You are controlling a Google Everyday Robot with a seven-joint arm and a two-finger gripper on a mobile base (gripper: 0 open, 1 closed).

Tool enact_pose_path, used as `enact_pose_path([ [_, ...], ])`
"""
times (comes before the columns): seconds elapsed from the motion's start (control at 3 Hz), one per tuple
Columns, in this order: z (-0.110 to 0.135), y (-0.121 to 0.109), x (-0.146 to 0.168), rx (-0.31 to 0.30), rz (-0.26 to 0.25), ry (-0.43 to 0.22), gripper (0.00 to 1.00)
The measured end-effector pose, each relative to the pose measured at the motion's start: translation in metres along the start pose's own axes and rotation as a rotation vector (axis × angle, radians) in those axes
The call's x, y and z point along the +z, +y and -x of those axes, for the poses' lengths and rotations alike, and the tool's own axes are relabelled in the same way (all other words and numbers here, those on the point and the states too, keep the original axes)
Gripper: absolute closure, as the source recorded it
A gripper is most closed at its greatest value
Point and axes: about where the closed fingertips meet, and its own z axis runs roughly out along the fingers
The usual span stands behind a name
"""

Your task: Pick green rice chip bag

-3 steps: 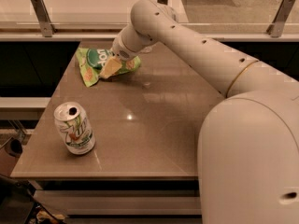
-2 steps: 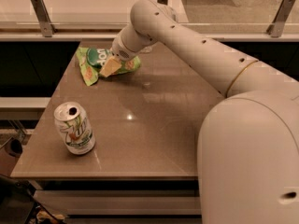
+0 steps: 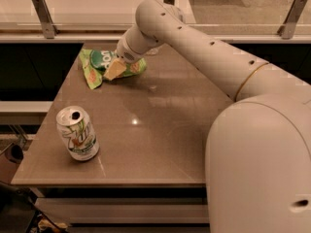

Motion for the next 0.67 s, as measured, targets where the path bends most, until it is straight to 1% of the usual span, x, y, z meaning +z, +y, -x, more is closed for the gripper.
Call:
enact_pose_path([
  [0.67, 0.0014, -0.0001, -0.0014, -0.002, -0.002, 0.000, 1.00],
])
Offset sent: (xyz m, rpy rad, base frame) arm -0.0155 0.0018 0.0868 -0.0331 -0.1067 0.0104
